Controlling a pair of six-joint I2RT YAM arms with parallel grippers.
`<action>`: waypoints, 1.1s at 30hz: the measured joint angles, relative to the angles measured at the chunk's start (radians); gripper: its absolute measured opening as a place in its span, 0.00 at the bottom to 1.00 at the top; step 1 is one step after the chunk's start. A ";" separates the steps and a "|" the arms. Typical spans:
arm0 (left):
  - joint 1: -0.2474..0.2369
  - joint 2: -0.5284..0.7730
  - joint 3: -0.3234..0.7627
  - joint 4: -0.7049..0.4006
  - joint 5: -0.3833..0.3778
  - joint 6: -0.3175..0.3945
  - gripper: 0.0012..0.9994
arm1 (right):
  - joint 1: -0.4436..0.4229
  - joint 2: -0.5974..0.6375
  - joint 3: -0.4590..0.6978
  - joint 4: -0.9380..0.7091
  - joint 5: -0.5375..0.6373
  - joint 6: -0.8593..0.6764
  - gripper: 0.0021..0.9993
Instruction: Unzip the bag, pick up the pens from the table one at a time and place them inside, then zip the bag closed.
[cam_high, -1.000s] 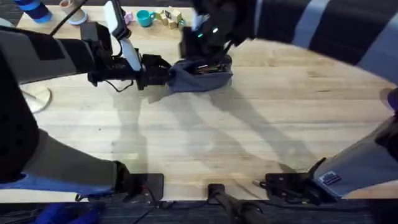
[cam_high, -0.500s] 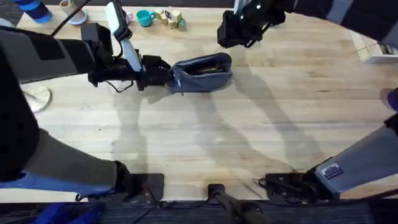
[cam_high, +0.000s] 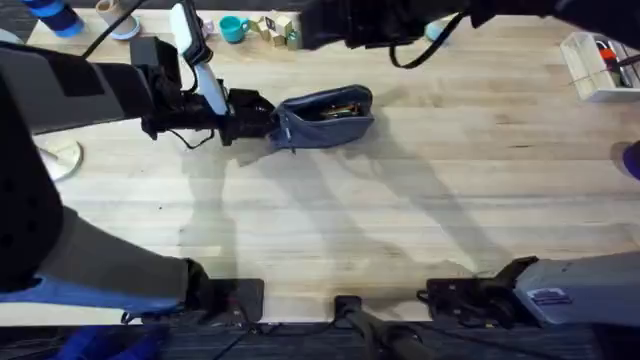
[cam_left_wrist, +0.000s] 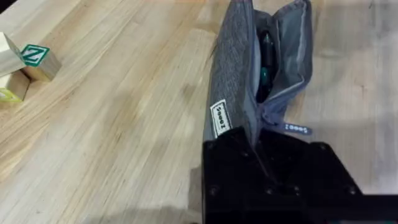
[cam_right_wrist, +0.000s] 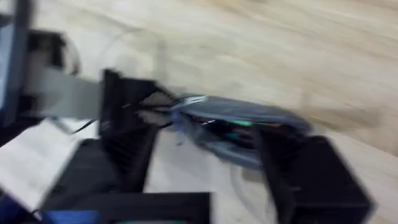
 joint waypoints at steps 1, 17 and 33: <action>0.000 0.000 0.000 0.000 0.000 0.000 0.04 | 0.018 -0.005 0.002 0.001 -0.015 0.000 0.92; 0.000 0.000 0.000 0.001 0.000 0.000 0.50 | 0.091 0.000 0.003 -0.047 -0.075 0.024 1.00; 0.024 0.000 0.000 -0.018 -0.008 -0.004 0.99 | 0.091 0.000 0.003 -0.066 -0.077 0.172 1.00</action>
